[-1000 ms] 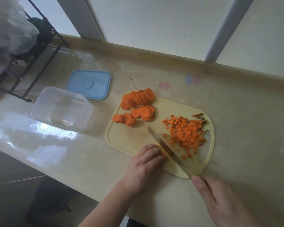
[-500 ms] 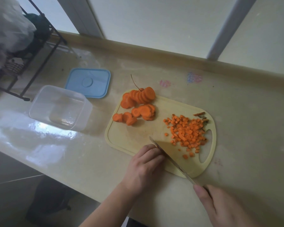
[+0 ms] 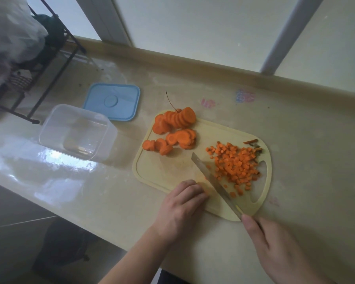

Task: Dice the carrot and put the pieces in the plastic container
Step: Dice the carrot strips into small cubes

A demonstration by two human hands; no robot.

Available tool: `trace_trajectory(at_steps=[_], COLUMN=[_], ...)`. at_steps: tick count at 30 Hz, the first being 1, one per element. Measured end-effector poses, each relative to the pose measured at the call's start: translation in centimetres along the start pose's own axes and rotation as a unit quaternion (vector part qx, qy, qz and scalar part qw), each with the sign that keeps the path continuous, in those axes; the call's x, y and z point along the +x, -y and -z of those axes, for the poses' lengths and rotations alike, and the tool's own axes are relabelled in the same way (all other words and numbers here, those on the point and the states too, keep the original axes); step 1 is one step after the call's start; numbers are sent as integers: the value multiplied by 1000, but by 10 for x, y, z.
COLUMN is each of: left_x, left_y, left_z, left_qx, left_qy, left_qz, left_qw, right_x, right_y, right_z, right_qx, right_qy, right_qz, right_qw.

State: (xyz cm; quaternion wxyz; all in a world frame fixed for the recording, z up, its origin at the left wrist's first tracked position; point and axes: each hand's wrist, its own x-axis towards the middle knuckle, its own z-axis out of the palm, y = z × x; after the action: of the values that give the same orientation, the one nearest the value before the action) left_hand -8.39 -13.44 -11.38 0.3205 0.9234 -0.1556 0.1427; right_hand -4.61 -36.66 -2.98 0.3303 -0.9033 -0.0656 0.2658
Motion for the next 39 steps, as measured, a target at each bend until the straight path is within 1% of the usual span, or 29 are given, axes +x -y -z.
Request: trace_trajectory(at_steps=[4,7,10,17,22,27,33,39], left_x=[-4,-6,-6,-1,-1,-1,-3,-5], left_y=[-2,-2,-3,-3,-3,-2,-3,-4], left_z=[5,8,6,4,2,3,0,5], left_qx=[-9,-3,-5,-17,-27,-20,0,-35], left_qy=[-20,-21,-2,-5,-5,-6,-22,-49], left_qz=[0,-5,-1,11,17,12,9,11], left_qw=[1000,1000,1000,1000,999,1000,1000,998], right_x=[-6,-12,-15,-17,-7,9,11,0], right_y=[4,5,1,2,2,17,1,10], right_z=[6,4,1,-2,-15,-22,0,5], right_qx=[2,-37,-75,-83,-51,-32,4,4], right_qy=[7,20,31,31,33,28,-1,9], right_qz=[4,23,-3,-24,7,44,22,30], right_qw=[1000,999,997,996,998,998,1000,999])
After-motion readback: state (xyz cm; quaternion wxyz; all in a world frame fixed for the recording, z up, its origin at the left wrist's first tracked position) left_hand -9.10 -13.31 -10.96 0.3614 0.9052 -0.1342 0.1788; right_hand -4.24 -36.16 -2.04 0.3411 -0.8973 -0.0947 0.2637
